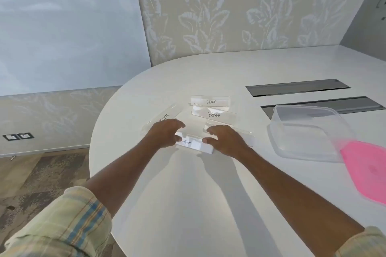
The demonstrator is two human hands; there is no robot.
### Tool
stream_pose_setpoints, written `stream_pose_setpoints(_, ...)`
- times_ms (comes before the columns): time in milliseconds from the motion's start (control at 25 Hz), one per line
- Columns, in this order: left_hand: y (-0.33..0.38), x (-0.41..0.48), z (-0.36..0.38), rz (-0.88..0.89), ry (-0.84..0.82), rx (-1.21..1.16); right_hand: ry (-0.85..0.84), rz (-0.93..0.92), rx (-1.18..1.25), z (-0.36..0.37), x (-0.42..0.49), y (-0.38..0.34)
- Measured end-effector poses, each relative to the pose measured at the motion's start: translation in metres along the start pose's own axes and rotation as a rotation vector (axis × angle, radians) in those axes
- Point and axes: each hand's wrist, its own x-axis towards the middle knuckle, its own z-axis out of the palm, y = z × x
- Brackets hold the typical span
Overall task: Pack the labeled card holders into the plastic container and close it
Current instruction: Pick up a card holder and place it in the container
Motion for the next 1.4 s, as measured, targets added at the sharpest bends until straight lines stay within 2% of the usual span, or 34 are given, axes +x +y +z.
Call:
stream_pose_setpoints(160,-0.015,0.009,0.004,0.006,-0.167,0.062,-0.172,0.003,-0.124,0.017,0.011,-0.016)
stream_pose_setpoints(280,-0.022,0.02,0.006,0.022,-0.215,0.107,-0.192,-0.004,-0.197,0.029,0.02,-0.02)
stream_pose_setpoints(560,-0.026,0.026,0.005,0.109,-0.191,0.155,-0.133,-0.013,-0.29,0.042,0.029,-0.019)
stream_pose_setpoints(880,-0.015,0.028,-0.007,0.156,-0.175,0.18,-0.115,0.025,-0.25,0.023,0.032,-0.009)
stream_pose_setpoints(1120,0.026,0.038,-0.026,0.163,-0.121,0.169,-0.107,0.022,-0.234,-0.029,0.024,0.014)
stream_pose_setpoints(1400,0.125,0.078,-0.053,0.204,-0.014,0.146,-0.075,0.029,-0.208,-0.133,0.002,0.075)
